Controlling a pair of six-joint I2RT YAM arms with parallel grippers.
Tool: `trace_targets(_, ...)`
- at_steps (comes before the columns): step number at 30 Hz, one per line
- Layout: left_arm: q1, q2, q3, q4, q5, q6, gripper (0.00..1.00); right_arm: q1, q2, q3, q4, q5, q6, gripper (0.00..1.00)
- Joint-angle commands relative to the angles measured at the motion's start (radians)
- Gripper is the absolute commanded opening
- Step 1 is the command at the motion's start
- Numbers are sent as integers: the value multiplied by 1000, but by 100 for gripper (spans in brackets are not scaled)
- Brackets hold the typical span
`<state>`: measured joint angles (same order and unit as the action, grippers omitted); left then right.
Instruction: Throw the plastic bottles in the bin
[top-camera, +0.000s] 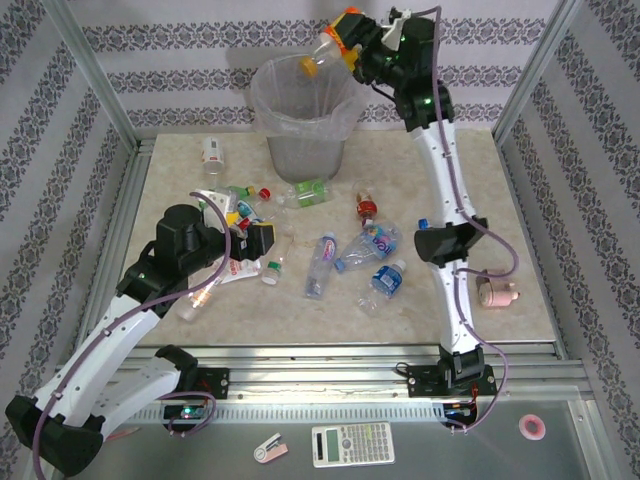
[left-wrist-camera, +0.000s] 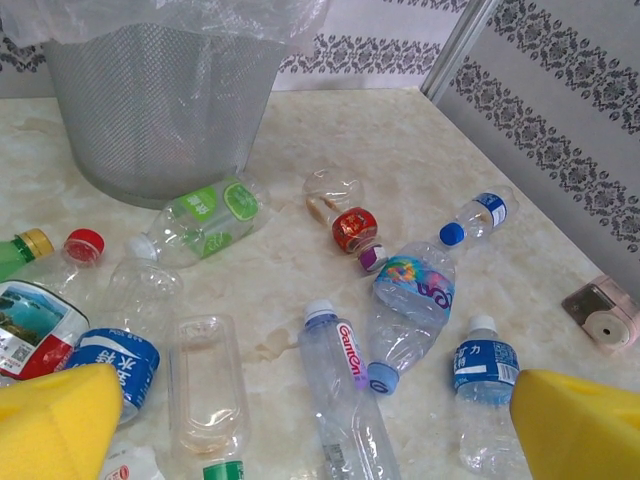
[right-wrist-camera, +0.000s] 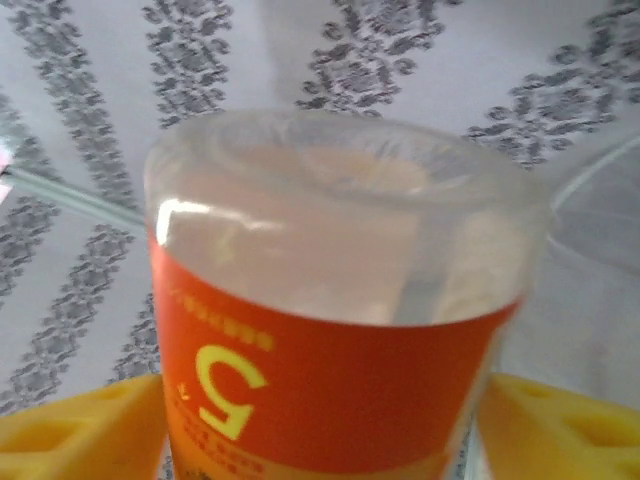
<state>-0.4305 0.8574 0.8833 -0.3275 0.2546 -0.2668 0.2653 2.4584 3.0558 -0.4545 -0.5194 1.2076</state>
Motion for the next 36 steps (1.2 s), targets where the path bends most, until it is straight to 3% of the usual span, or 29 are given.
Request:
trace_targets(1, -21, -9, 24, -33, -16, -21, 100, 16, 113, 70, -1, -43, 88, 97)
trace_targets(9, -22, 4, 49, -55, -61, -45, 99, 14, -239, -366, -30, -55, -163, 98)
trace_targets(16, -22, 110, 54, -109, -143, -213, 99, -11, -425, -587, -103, -61, -250, 98)
trace_targets(19, -21, 243, 143, -329, -265, -281, 99, 22, -490, -683, -242, -48, -365, 98)
trace_targets(22, -19, 310, 193, -482, -225, -337, 100, 52, -626, -949, -266, -2, -434, 98)
trace_targets(26, -22, 306, 128, -535, -213, -434, 100, 99, -778, -1307, -241, 24, -475, 98)
trace_targets(31, -22, 346, 64, -502, -217, -500, 98, 182, -866, -1612, -207, 28, -508, 98)
trace_targets(36, -22, 361, 111, -607, -270, -502, 99, 245, -917, -1775, -189, 1, -565, 98)
